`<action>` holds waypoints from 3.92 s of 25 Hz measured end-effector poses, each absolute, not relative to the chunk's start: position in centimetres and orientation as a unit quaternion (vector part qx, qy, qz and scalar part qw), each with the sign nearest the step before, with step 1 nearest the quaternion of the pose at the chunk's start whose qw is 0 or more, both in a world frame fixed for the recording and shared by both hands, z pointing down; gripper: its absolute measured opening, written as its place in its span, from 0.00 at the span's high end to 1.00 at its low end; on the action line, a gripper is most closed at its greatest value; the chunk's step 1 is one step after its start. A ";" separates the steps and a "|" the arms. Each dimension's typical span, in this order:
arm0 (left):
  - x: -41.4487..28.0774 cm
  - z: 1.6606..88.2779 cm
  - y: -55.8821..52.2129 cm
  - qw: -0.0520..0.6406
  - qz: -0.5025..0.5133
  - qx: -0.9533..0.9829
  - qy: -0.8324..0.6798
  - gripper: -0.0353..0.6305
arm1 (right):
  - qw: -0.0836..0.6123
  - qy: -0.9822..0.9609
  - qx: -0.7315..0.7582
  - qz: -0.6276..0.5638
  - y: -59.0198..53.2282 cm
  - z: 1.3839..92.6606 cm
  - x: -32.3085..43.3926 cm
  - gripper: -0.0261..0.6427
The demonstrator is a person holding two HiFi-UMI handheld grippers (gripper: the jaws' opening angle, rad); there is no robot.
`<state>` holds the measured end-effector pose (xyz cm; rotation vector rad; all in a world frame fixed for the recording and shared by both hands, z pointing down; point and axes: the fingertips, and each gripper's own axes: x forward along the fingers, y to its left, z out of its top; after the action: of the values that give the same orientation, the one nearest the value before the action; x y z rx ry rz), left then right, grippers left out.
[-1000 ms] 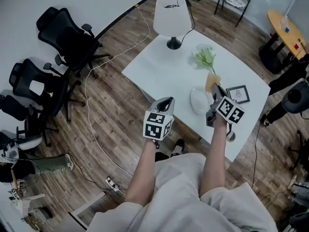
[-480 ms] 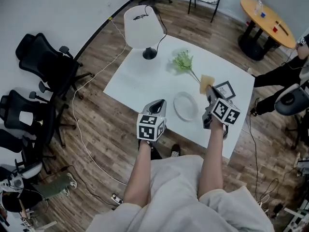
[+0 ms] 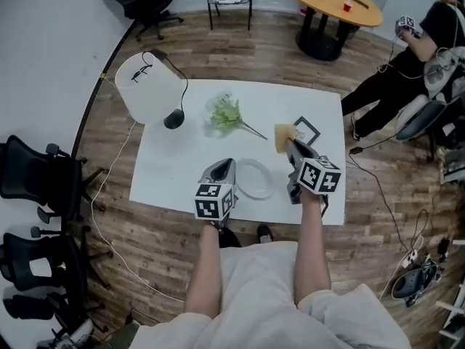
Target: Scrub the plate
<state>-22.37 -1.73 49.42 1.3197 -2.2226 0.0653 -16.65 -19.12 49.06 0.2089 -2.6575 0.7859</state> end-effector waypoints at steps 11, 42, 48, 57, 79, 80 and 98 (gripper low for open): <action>-25.4 53.1 -4.7 0.324 0.027 0.564 -0.759 0.94 | 0.241 -0.914 0.170 0.279 -18.4 53.0 -15.1 0.87; -22.3 61.2 -6.1 0.358 0.164 0.749 -0.533 0.94 | 0.310 -0.822 0.387 0.278 -9.3 60.6 -15.0 0.87; -21.7 63.2 -6.0 0.373 0.171 0.745 -0.526 0.94 | 0.375 -0.815 0.370 0.242 -8.2 63.3 -17.3 0.87; -20.4 65.0 -4.9 0.375 0.187 0.752 -0.509 0.94 | 0.389 -0.810 0.376 0.226 -7.7 64.2 -17.5 0.88; -20.3 64.8 -4.8 0.369 0.190 0.754 -0.509 0.94 | 0.398 -0.798 0.396 0.219 -8.4 63.5 -13.3 0.87; -20.4 64.8 -4.8 0.368 0.190 0.754 -0.510 0.94 | 0.398 -0.797 0.398 0.219 -8.3 63.5 -13.0 0.87; -21.0 64.9 -5.2 0.380 0.174 0.742 -0.524 0.95 | 0.390 -0.792 0.415 0.222 -7.1 62.5 -9.5 0.87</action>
<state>-20.98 -5.16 64.89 1.8951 -1.3365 0.4436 -9.47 -7.06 62.51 1.0555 -2.0123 0.5645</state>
